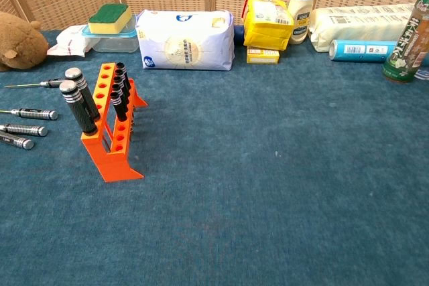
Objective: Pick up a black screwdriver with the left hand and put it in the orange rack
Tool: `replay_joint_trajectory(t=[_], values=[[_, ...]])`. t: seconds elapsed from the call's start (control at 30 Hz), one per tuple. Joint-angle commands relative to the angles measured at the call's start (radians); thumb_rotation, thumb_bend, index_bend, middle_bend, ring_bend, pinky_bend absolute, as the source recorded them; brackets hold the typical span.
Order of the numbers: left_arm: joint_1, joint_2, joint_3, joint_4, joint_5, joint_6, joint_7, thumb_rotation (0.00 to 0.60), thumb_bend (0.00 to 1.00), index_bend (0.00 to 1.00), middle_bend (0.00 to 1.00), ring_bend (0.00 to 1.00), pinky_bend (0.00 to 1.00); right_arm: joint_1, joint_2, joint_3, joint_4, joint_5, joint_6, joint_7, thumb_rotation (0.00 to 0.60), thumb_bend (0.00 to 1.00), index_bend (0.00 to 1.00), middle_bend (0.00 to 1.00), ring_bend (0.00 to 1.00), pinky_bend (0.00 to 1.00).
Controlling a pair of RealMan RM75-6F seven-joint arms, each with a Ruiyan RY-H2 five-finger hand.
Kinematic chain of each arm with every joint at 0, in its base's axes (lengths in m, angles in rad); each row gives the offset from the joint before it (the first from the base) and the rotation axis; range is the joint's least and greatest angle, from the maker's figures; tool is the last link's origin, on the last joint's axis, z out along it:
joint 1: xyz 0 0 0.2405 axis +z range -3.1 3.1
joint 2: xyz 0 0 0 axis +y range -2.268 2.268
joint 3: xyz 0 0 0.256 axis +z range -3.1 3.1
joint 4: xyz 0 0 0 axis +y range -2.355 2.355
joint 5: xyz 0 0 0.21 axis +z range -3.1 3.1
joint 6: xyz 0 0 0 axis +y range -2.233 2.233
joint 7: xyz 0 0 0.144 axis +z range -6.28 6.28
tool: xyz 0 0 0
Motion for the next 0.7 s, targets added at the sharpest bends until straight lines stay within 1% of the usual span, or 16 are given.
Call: replay_joint_trajectory(t=[0.03,0.33,0.37,0.4,0.43,0.47,0.5,0.6,0.63,0.67,0.7], values=[[-0.002,0.000,0.001,0.001,0.000,-0.009,-0.001,0.600,0.10,0.00,0.00,0.00,0.05,0.000,0.000,-0.001,0.000,0.000,-0.001,0.002,0.600,0.00,0.06,0.00,0.00,0.00],[-0.021,0.004,0.001,-0.006,-0.006,-0.062,-0.020,0.600,0.10,0.00,0.00,0.00,0.05,0.000,0.003,0.001,-0.003,-0.001,0.001,0.015,0.600,0.00,0.05,0.00,0.00,0.00],[-0.025,0.004,0.001,-0.007,-0.008,-0.070,-0.024,0.600,0.10,0.00,0.01,0.00,0.05,0.000,0.003,0.001,-0.003,-0.001,0.000,0.015,0.600,0.00,0.05,0.00,0.00,0.00],[-0.028,0.005,-0.001,-0.008,-0.010,-0.077,-0.027,0.600,0.10,0.00,0.06,0.01,0.05,0.001,0.003,0.001,-0.002,-0.001,0.000,0.015,0.600,0.00,0.05,0.00,0.00,0.00],[-0.034,0.005,-0.003,-0.008,-0.013,-0.086,-0.032,0.600,0.10,0.00,0.15,0.06,0.07,0.001,0.002,0.001,-0.002,0.000,-0.002,0.015,0.600,0.00,0.05,0.00,0.00,0.00],[-0.038,0.005,-0.005,-0.008,-0.016,-0.093,-0.036,0.600,0.10,0.00,0.24,0.12,0.12,0.002,0.002,0.001,-0.002,0.002,-0.004,0.015,0.600,0.00,0.05,0.00,0.00,0.00],[-0.046,0.003,-0.010,-0.009,-0.022,-0.106,-0.042,0.600,0.11,0.00,0.37,0.24,0.22,0.003,0.002,0.001,-0.003,0.005,-0.008,0.015,0.600,0.00,0.05,0.00,0.00,0.00],[-0.073,-0.002,-0.024,-0.006,-0.036,-0.145,-0.048,0.600,0.11,0.01,0.67,0.54,0.57,0.006,0.001,0.002,-0.001,0.011,-0.017,0.014,0.600,0.00,0.05,0.00,0.00,0.00],[-0.083,-0.004,-0.028,-0.004,-0.041,-0.159,-0.049,0.600,0.11,0.04,0.74,0.61,0.67,0.008,0.000,0.002,0.000,0.012,-0.020,0.014,0.600,0.00,0.05,0.00,0.00,0.00],[-0.099,-0.008,-0.036,0.001,-0.048,-0.181,-0.047,0.600,0.11,0.08,0.78,0.66,0.72,0.010,-0.001,0.002,0.000,0.014,-0.025,0.015,0.600,0.00,0.05,0.00,0.00,0.00],[-0.110,-0.012,-0.040,0.005,-0.052,-0.197,-0.044,0.600,0.11,0.14,0.82,0.70,0.78,0.011,-0.001,0.001,0.000,0.013,-0.027,0.016,0.600,0.00,0.05,0.00,0.00,0.00]])
